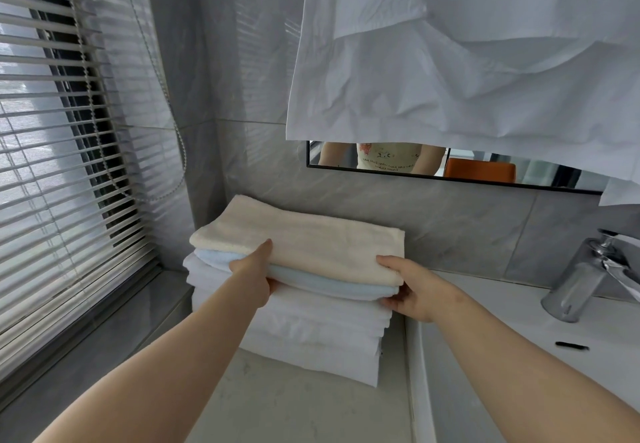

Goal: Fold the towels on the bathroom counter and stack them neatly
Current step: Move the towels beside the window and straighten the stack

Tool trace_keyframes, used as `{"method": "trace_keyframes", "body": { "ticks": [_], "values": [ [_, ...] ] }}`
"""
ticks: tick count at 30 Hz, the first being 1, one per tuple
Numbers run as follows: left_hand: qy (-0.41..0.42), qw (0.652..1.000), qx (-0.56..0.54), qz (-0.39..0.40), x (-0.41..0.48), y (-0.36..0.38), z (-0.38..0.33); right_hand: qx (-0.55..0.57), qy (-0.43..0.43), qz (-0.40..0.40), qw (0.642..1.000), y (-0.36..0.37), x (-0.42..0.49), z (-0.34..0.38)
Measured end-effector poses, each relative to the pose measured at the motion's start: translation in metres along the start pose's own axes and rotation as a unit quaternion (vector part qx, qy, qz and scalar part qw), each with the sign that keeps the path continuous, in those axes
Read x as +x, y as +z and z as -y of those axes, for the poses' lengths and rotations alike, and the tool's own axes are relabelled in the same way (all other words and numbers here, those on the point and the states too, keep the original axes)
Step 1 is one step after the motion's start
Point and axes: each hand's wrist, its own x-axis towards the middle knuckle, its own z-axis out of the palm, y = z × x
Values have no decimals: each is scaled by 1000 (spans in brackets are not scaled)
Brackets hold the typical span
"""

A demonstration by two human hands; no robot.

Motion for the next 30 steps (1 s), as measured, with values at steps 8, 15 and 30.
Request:
{"method": "trace_keyframes", "body": {
  "ticks": [8, 15, 30],
  "values": [
    [46, 997, -43, -40, 29, -3, -19, 83, 8, 23, 996, 6, 20, -2],
    [68, 997, -7, -34, 54, -9, -30, 40, 17, 47, 998, 9, 35, -2],
    [118, 991, -39, -54, 57, -42, -32, 6, 19, 46, 999, 10, 17, -8]
  ]
}}
